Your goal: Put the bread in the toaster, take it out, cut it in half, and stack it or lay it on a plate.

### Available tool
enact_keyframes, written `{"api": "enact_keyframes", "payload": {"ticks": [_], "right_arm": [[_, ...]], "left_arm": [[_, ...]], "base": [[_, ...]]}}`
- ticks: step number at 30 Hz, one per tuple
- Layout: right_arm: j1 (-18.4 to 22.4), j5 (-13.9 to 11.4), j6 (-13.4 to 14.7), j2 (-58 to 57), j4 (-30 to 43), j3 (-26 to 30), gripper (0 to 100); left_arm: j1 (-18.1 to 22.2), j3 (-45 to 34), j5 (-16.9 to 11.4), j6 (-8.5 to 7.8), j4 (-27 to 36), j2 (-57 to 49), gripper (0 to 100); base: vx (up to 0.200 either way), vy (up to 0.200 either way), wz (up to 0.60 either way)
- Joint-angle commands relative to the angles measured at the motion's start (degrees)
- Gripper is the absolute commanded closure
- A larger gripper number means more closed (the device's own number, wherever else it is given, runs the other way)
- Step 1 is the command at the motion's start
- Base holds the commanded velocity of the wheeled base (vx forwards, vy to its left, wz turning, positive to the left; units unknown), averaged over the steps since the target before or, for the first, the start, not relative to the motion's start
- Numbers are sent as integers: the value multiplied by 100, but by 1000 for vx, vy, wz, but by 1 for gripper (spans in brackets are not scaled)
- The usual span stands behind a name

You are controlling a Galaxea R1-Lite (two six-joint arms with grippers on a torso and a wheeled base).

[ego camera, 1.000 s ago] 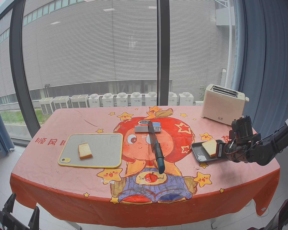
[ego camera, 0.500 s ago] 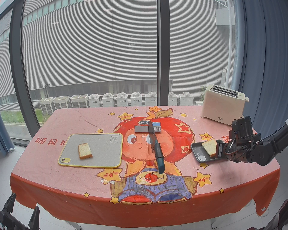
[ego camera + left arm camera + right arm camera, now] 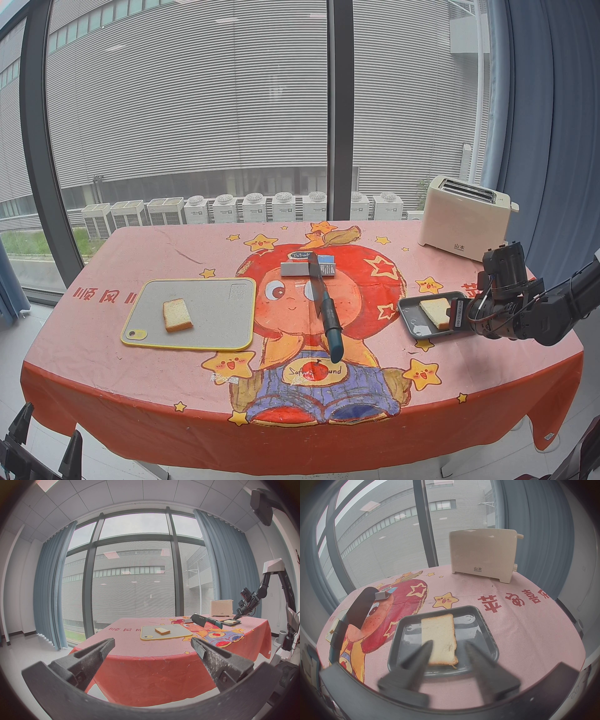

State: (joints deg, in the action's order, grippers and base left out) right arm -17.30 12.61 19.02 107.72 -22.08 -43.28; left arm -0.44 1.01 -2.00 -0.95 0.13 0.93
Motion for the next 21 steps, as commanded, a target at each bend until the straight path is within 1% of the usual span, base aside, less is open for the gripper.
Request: {"api": "enact_keyframes", "payload": {"ticks": [1, 21], "right_arm": [[-10, -4, 14, -23, -7, -5, 0], [-19, 5, -3, -40, -7, 3, 0]], "left_arm": [[0, -92, -2, -2, 4, -93, 0], [0, -92, -2, -2, 4, -93, 0]], "base": [[0, 0, 0], [0, 0, 0]]}}
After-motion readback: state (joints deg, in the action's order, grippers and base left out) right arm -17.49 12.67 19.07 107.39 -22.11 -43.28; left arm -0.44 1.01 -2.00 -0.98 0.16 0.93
